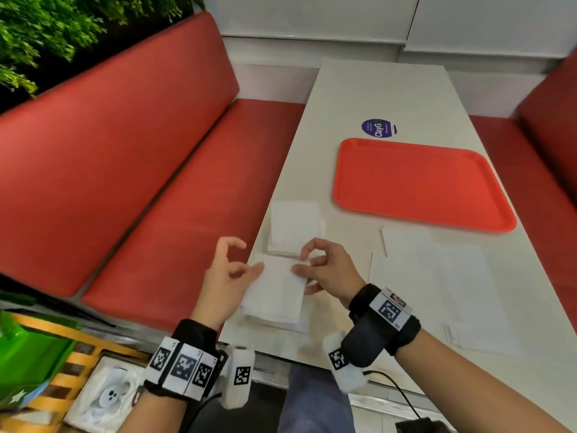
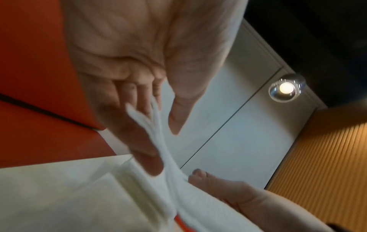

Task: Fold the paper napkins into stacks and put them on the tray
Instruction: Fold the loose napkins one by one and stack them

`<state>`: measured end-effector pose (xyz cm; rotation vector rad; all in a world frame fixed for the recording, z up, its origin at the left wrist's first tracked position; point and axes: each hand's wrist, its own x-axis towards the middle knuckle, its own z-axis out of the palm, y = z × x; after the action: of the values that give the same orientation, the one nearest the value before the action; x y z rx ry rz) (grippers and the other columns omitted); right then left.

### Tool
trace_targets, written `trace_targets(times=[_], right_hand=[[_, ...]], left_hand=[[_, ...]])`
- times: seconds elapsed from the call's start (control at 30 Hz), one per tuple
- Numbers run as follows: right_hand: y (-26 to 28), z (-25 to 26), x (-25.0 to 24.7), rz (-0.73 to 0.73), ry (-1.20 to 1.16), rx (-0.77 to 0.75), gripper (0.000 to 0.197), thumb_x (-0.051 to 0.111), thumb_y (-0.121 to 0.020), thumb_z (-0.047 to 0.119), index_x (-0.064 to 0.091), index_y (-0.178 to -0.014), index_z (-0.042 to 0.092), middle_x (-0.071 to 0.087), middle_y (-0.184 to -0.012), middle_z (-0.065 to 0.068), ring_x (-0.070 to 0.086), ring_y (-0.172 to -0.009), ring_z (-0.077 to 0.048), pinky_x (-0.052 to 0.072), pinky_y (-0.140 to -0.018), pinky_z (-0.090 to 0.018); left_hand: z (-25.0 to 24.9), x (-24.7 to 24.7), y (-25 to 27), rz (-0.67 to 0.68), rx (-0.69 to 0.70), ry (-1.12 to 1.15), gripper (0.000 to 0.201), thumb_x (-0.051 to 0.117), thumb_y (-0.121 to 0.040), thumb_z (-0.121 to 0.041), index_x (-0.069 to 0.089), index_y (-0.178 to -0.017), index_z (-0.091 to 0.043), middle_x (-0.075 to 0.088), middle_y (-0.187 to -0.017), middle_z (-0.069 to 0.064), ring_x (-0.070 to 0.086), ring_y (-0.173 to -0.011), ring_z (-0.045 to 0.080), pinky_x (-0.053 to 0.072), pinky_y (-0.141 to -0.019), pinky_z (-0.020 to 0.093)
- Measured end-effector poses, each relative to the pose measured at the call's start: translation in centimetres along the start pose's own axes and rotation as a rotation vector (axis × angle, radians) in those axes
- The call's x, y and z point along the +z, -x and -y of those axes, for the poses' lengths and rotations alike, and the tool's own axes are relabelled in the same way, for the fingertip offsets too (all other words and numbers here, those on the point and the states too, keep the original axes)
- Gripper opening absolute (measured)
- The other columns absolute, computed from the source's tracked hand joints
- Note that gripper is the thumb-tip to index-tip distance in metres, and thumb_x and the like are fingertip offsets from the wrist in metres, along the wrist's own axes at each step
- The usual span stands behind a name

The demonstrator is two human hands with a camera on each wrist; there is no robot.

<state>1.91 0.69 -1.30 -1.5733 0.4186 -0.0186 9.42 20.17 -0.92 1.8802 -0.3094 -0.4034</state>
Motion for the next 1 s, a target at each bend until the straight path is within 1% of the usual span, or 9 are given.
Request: trace_targets(times=[0.07, 0.13, 0.3, 0.4, 0.53, 0.7, 0.8, 0.9, 1.0], right_hand=[[0.6, -1.3, -0.1, -0.025, 0.037, 0.065, 0.019, 0.079, -0.076, 0.002, 0.061, -0.079, 0.006, 0.061, -0.069, -0.011, 0.066, -0.061, -0.019, 0.060, -0.054, -0.034], [1.2, -2.5, -0.4, -0.008, 0.118, 0.105, 0.020, 0.086, -0.068, 0.004, 0.067, -0.073, 0.007, 0.060, -0.066, -0.007, 0.062, -0.060, -0.021, 0.061, -0.060, -0.037], [1.8, -3.8, -0.3, -0.046, 0.162, 0.136, 0.026, 0.089, -0.062, 0.006, 0.071, -0.080, 0.007, 0.058, -0.074, -0.006, 0.058, -0.064, -0.020, 0.061, -0.065, -0.039], [1.4, -3.6, -0.1, -0.101, 0.126, 0.136, 0.030, 0.088, -0.066, 0.007, 0.069, -0.089, 0.005, 0.057, -0.083, -0.005, 0.058, -0.066, -0.019, 0.060, -0.058, -0.032], [0.9, -3.1, -0.2, -0.130, 0.127, 0.058, 0.021, 0.084, -0.071, 0.003, 0.070, -0.084, 0.010, 0.061, -0.089, -0.003, 0.056, -0.062, -0.014, 0.052, -0.052, -0.018], [-0.4, -2.8, -0.2, -0.180, 0.331, -0.065, 0.010, 0.081, -0.074, 0.011, 0.074, -0.081, 0.013, 0.070, -0.091, -0.004, 0.052, -0.065, -0.006, 0.043, -0.060, -0.007], [-1.3, -3.2, 0.0, -0.129, 0.522, -0.077, 0.016, 0.078, -0.079, 0.017, 0.073, -0.093, 0.013, 0.061, -0.097, 0.000, 0.052, -0.079, -0.009, 0.039, -0.071, -0.012], [-1.4, -3.7, 0.0, 0.031, 0.739, -0.024, 0.040, 0.077, -0.081, 0.026, 0.068, -0.117, 0.011, 0.049, -0.114, -0.001, 0.049, -0.101, -0.016, 0.036, -0.084, -0.019], [-0.3, -3.5, -0.8, 0.065, 0.719, -0.019, 0.046, 0.075, -0.082, 0.031, 0.064, -0.123, 0.015, 0.046, -0.121, -0.002, 0.048, -0.105, -0.017, 0.039, -0.090, -0.023]], left_hand=[[1.3, 0.4, 0.7, 0.083, -0.073, -0.033, 0.033, 0.077, -0.081, -0.014, 0.053, -0.099, -0.029, 0.068, -0.072, 0.005, 0.061, -0.064, 0.021, 0.048, -0.061, 0.036], [2.3, 0.8, 1.7, 0.109, -0.136, -0.059, 0.026, 0.080, -0.077, -0.011, 0.062, -0.090, -0.023, 0.064, -0.072, 0.000, 0.057, -0.059, 0.012, 0.046, -0.057, 0.024], [3.1, 2.0, 2.6, -0.044, -0.193, -0.048, 0.032, 0.088, -0.068, -0.014, 0.063, -0.089, -0.017, 0.069, -0.072, 0.002, 0.062, -0.057, 0.006, 0.045, -0.052, 0.016], [2.8, 2.5, 2.4, -0.115, -0.147, -0.059, 0.026, 0.086, -0.071, -0.014, 0.065, -0.086, -0.014, 0.069, -0.066, 0.000, 0.059, -0.051, -0.003, 0.042, -0.049, 0.010], [2.6, 2.6, 1.9, -0.180, -0.110, -0.047, 0.017, 0.083, -0.075, -0.012, 0.067, -0.082, -0.014, 0.071, -0.064, 0.001, 0.060, -0.054, -0.002, 0.042, -0.055, 0.005], [2.8, 3.1, 0.6, -0.242, -0.077, -0.097, 0.015, 0.081, -0.076, -0.012, 0.066, -0.075, -0.015, 0.069, -0.064, 0.004, 0.060, -0.058, 0.008, 0.043, -0.056, 0.006], [3.1, 3.6, 0.3, -0.212, -0.057, -0.196, 0.015, 0.081, -0.076, -0.012, 0.067, -0.073, -0.017, 0.066, -0.068, 0.005, 0.058, -0.061, 0.016, 0.043, -0.058, 0.012], [3.3, 4.1, 0.2, -0.153, -0.067, -0.342, 0.014, 0.080, -0.076, -0.012, 0.069, -0.073, -0.018, 0.063, -0.073, 0.002, 0.053, -0.063, 0.015, 0.040, -0.059, 0.015], [3.1, 4.0, 0.3, -0.118, -0.085, -0.406, 0.013, 0.080, -0.077, -0.013, 0.069, -0.074, -0.019, 0.061, -0.081, 0.000, 0.055, -0.072, 0.015, 0.039, -0.063, 0.019]])
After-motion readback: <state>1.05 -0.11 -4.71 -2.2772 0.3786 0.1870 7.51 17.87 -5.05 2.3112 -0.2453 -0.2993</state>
